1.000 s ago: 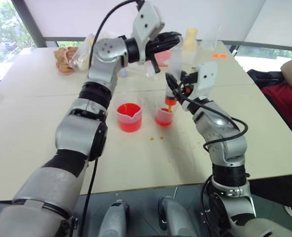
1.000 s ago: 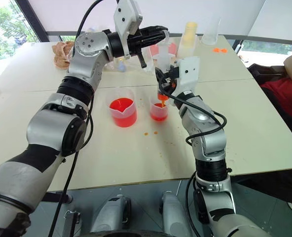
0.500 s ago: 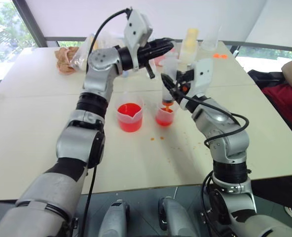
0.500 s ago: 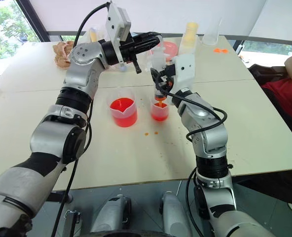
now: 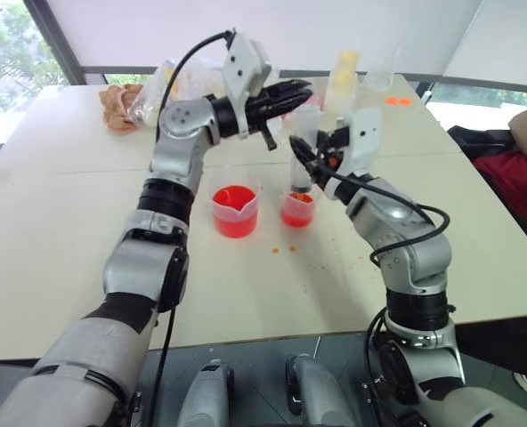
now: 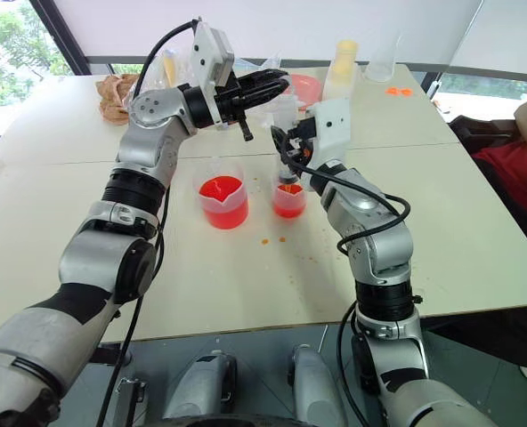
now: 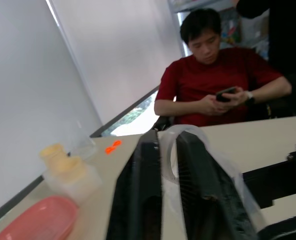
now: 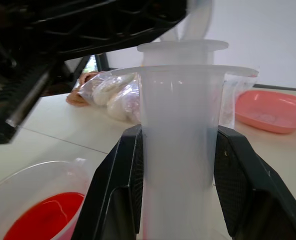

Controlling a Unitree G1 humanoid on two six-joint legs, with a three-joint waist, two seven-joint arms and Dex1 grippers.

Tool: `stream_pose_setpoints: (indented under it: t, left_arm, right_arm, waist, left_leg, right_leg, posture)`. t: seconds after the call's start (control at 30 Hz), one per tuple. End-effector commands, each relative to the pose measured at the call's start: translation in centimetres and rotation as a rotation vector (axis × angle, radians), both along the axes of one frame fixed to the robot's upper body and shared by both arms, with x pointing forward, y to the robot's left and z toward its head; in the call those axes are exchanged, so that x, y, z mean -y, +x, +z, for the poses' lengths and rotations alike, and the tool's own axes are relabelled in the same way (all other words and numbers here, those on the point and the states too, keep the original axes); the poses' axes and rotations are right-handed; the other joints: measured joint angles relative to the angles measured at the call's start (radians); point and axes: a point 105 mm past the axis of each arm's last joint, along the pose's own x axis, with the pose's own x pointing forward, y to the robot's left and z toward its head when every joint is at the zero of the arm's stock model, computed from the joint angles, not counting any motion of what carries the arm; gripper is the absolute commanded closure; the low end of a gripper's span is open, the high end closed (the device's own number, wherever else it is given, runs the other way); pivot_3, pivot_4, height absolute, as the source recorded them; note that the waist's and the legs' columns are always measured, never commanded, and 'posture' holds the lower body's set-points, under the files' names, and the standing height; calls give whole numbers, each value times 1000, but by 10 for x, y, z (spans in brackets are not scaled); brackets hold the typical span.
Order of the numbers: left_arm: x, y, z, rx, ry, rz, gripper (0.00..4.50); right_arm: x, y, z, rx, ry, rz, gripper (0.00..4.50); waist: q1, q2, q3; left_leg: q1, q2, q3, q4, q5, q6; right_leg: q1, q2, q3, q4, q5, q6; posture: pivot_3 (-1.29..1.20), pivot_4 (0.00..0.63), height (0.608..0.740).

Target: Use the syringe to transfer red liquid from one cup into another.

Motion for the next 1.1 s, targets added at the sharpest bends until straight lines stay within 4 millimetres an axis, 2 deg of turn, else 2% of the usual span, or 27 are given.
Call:
stream_pose_setpoints:
  t: [0.03,0.17,0.27,0.33,0.4,0.47,0.53,0.6,0.7,0.77,0.83,0.93,1.03,1.1]
  left_arm:
    - [6,-4,-15,-80,32,-72,2110]
    - [-11,0,3,-93,-58,-42,321]
    - [-24,-1,22,-121,-162,-51,321]
    - [-44,-7,36,-135,-230,-55,321]
    - [-52,-13,40,-141,-246,-60,321]
    - [-56,-24,26,-150,-180,-65,321]
    - [-65,-50,-5,-197,-44,-94,321]
    - [-72,-79,-33,-245,83,-115,321]
    - [-78,-111,-51,-288,160,-131,321]
    - [-78,-123,-60,-299,195,-116,321]
    - [-77,-130,-71,-326,200,-96,321]
    - [-76,-133,-76,-340,198,-77,321]
    - [-73,-140,-103,-377,231,-38,321]
    - [-78,-139,-113,-396,231,6,321]
  right_arm:
    - [-6,-26,67,266,46,44,3096]
    - [-7,-30,73,281,50,55,3096]
    - [-5,-32,77,288,61,59,3096]
    - [11,-29,86,270,136,39,3096]
    - [21,-27,91,255,179,28,3096]
    - [44,-21,90,206,191,-23,3096]
    - [76,-12,81,83,156,-71,3096]
    - [111,-1,57,-138,119,-157,3096]
    - [148,6,17,-417,114,-250,3096]
    - [150,5,0,-530,120,-205,3096]
    - [141,2,-18,-637,142,-109,3096]
    - [136,0,-25,-689,156,-60,3096]
    - [127,8,-62,-829,221,-35,3096]
    - [121,11,-76,-877,231,-20,3096]
  waist:
    - [-2,0,0]
    - [-6,0,0]
    - [-6,1,0]
    - [-7,1,0]
    - [-7,1,1]
    - [-5,2,0]
    - [-3,2,0]
    - [-2,2,0]
    - [6,2,0]
    - [2,2,0]
    - [-4,3,-1]
    - [-7,4,-1]
    - [-11,4,-1]
    - [-11,4,-1]
  left_leg:
    - [0,0,0,0,0,0]
    - [0,1,0,1,-1,2]
    - [0,1,0,1,-1,2]
    - [0,1,0,1,-1,2]
    - [1,1,0,1,-1,3]
    - [1,1,-1,1,-1,3]
    - [1,1,-1,1,-2,3]
    - [1,1,0,1,-2,3]
    - [0,1,1,1,-1,2]
    - [0,0,1,1,-1,2]
    - [1,0,2,2,-2,3]
    - [4,1,3,1,-2,4]
    - [5,2,3,1,-2,4]
    - [6,2,4,1,-2,4]
  right_leg:
    - [0,0,0,0,0,0]
    - [0,1,0,1,0,0]
    - [0,1,0,1,0,0]
    - [0,1,0,1,0,0]
    - [0,1,1,1,0,0]
    - [0,1,0,1,0,0]
    - [2,0,0,1,0,0]
    - [2,-1,2,1,0,0]
    - [2,-2,2,-1,0,0]
    - [2,-2,2,-1,0,-1]
    - [2,-1,4,-1,-2,-4]
    - [3,1,6,0,-1,-2]
    - [3,3,6,0,0,-1]
    - [5,3,6,-1,0,-1]
  posture:
    - [0,150,740]
    - [0,150,740]
    - [0,150,740]
    - [0,150,740]
    - [0,150,740]
    - [0,150,740]
    - [0,150,740]
    - [0,150,740]
    - [0,150,740]
    - [0,150,740]
    - [0,150,740]
    - [0,150,740]
    - [0,150,740]
    - [0,150,740]
